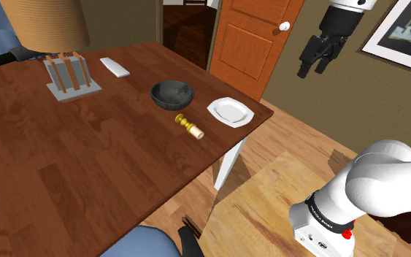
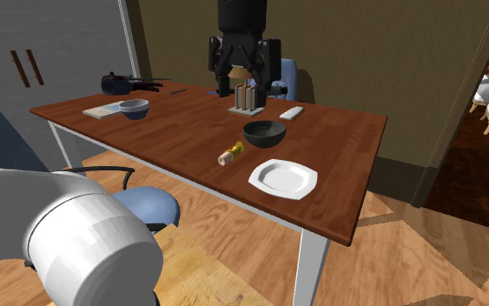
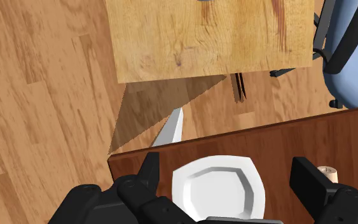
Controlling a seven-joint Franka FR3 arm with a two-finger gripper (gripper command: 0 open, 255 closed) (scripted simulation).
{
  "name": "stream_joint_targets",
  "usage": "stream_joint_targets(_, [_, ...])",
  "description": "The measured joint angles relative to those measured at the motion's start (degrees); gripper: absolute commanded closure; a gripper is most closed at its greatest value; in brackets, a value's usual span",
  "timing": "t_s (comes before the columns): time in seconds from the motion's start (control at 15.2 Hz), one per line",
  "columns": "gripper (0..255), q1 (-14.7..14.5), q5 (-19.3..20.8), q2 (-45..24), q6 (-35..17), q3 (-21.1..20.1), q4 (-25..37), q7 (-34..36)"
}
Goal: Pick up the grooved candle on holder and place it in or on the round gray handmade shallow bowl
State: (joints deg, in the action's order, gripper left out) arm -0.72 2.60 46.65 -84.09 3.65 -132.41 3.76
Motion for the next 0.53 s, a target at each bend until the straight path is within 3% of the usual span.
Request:
stream_joint_targets(0.13, [0, -0.16, -0.22, -0.05, -0.73, -0.51, -0.57, 0.47])
stream_joint_targets(0.53, [0, -1.99, -2.2, -3.77, -10.56, -6.03, -5.26, 5.58])
